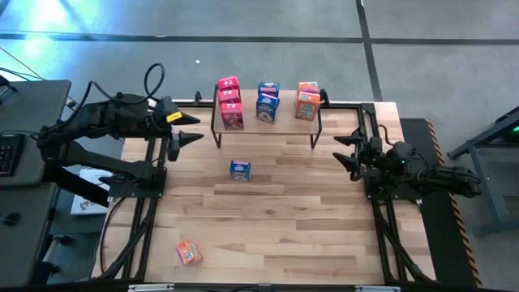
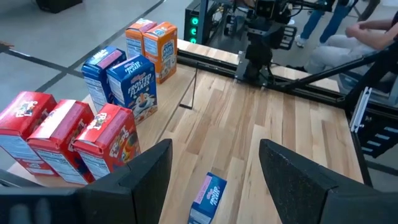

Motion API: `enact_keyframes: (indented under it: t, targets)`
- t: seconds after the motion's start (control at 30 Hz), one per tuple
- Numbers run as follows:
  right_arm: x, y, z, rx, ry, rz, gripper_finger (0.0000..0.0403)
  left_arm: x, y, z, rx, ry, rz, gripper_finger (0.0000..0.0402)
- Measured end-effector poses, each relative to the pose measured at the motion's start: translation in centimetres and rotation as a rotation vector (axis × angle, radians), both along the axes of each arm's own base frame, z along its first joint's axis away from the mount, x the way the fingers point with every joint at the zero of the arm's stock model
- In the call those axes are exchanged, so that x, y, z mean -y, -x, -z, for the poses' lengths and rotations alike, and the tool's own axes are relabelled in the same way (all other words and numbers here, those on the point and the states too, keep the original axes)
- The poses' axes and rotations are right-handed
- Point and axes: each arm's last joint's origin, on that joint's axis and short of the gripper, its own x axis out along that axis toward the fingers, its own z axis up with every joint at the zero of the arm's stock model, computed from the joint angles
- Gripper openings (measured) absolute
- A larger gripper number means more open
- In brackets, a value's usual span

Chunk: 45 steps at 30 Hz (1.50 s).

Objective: Stack cereal on shelf
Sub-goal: Put the blue cereal box on the shelf aligned with the other blue cereal boxes

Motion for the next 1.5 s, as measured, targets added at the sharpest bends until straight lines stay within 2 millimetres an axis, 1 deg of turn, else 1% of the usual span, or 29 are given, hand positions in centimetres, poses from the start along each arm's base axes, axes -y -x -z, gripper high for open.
enact_keyframes:
  t: [0.2, 0.4, 0.67, 0.93, 1.2, 1.33, 1.5]
  targets:
    - [0.1, -0.4, -2.4, -0.025, 0.066, 0.021, 0.0284, 0.0, 0.0, 0.0, -0.002, -0.001, 0.001, 0.0232]
    - [0.5, -2.1, -4.6, -0.113, 0.075, 0.059, 0.0285, 0.0, 0.0, 0.0, 0.002, 0.013, -0.006, 0.0232]
    - [1.1, -5.9, -7.3, -0.212, 0.064, 0.049, 0.0284, 0.0, 0.0, 0.1, -0.007, 0.014, -0.006, 0.0232]
    - [1.4, -10.7, -9.3, -0.317, 0.058, -0.046, 0.0284, 0.0, 0.0, 0.1, -0.006, 0.014, -0.006, 0.0232]
    - [0.1, -16.5, -9.5, -0.413, 0.115, -0.129, 0.0284, 0.0, 0.0, 0.1, -0.006, 0.02, 0.003, 0.0232]
    - [-0.3, -19.1, -9.2, -0.452, 0.116, -0.152, 0.0284, 0.1, 0.0, 0.1, -0.006, 0.03, 0.024, 0.0232]
    - [-0.5, -22.0, -8.3, -0.512, 0.111, -0.169, 0.0284, 0.1, 0.0, 0.1, -0.006, 0.03, 0.024, 0.0232]
